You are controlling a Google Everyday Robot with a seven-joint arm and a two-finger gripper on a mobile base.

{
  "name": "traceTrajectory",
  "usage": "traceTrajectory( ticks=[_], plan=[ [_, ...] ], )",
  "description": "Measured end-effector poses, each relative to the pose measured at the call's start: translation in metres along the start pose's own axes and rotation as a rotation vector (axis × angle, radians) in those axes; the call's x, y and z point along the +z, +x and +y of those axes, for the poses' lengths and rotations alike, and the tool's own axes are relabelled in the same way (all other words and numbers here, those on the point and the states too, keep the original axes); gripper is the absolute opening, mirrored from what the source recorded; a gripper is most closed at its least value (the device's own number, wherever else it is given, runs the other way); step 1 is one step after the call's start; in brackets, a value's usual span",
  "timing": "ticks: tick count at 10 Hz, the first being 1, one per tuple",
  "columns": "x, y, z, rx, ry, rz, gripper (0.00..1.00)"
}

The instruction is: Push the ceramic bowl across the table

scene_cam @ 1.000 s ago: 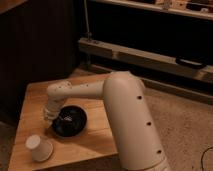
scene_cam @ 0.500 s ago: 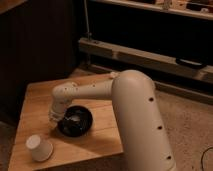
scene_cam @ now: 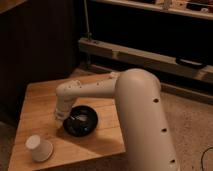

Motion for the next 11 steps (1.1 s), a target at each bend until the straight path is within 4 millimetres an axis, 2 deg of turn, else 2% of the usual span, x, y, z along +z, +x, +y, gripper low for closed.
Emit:
traceTrajectory(
  ticks=[3, 5, 8, 11],
  plan=[
    [-0.007, 0.023, 0.007, 0.046, 0.008, 0.006, 0.00],
    [-0.022, 0.042, 0.009, 0.087, 0.025, 0.012, 0.00],
    [-0.035, 0.053, 0.010, 0.127, 0.025, 0.036, 0.00],
    [-0.029, 0.063, 0.006, 0.160, -0.011, 0.075, 0.00]
  ],
)
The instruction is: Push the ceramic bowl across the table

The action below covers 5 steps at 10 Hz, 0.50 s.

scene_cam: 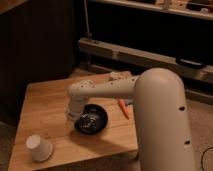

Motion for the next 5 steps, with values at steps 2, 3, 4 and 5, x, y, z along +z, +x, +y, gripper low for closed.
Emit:
traceTrajectory(
  ticks=[2, 3, 4, 5],
  plan=[
    [0.0026, -0.0010, -0.0022, 0.006, -0.008, 0.024, 0.00],
    [0.0016, -0.0006, -0.0023, 0.014, -0.006, 0.039, 0.00],
    [-0.0003, 0.0002, -0.0021, 0.023, -0.001, 0.045, 0.00],
    [-0.0032, 0.0029, -0.0004, 0.033, 0.005, 0.052, 0.00]
  ],
)
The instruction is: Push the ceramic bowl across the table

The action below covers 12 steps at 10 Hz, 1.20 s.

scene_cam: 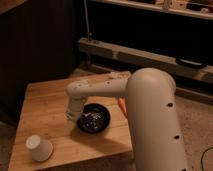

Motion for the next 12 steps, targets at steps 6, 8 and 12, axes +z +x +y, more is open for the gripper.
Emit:
traceTrajectory(
  ticks=[6, 8, 12],
  plan=[
    [-0.006, 0.026, 0.006, 0.060, 0.002, 0.042, 0.00],
    [-0.006, 0.028, 0.000, 0.076, 0.009, 0.061, 0.00],
    [-0.009, 0.036, -0.005, 0.127, 0.044, 0.084, 0.00]
  ],
)
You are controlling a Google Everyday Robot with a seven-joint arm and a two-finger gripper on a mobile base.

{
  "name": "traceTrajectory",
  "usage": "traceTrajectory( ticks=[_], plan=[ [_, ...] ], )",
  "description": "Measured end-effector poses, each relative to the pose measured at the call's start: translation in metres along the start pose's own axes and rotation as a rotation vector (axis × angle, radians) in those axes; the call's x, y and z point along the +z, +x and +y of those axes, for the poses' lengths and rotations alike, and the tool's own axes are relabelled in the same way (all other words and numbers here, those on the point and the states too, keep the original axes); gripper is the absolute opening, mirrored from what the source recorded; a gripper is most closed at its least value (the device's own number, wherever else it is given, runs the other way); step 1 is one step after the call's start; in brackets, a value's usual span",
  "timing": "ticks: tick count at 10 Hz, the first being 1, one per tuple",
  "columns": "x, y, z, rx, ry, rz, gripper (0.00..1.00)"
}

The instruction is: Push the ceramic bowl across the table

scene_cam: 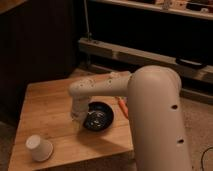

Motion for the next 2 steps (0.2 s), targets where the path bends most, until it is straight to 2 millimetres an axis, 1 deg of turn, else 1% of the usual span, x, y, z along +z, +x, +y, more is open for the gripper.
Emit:
traceTrajectory(
  ticks=[2],
  plan=[
    [-0.0044, 0.0061, -0.0030, 0.019, 0.012, -0.006, 0.04]
  ],
)
